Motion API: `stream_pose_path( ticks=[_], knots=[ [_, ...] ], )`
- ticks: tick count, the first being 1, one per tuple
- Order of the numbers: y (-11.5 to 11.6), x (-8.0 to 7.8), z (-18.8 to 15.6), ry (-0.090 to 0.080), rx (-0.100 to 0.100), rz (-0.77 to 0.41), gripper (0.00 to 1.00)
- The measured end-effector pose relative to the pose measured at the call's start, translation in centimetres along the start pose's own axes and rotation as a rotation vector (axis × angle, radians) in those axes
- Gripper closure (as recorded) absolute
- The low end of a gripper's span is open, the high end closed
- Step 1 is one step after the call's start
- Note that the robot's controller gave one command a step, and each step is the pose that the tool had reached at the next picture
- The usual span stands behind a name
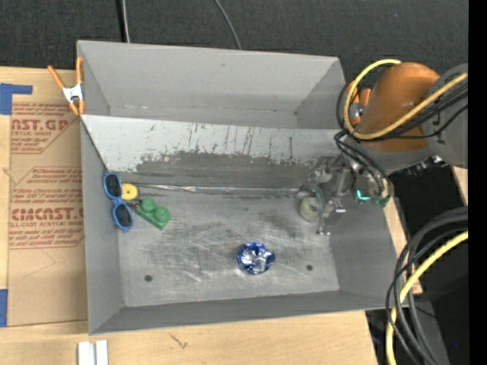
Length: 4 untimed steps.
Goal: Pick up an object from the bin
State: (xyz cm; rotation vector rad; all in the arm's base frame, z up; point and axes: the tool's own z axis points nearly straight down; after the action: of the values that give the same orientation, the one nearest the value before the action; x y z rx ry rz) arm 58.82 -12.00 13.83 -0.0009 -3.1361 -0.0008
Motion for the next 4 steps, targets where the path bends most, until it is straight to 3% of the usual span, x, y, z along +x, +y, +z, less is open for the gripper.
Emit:
stream_pose_path(
  ticks=[1,2,3,4],
  knots=[
    [8.0,6.2,6.7,-0.014,0.002,-0.248,0.00],
    [11.8,9.0,3.8,-0.005,-0.002,-0.253,0.00],
    [9.2,9.6,4.0,-0.004,0.000,-0.129,0.00],
    [11.0,10.0,6.6,-0.023,0.002,-0.109,0.00]
  ],
)
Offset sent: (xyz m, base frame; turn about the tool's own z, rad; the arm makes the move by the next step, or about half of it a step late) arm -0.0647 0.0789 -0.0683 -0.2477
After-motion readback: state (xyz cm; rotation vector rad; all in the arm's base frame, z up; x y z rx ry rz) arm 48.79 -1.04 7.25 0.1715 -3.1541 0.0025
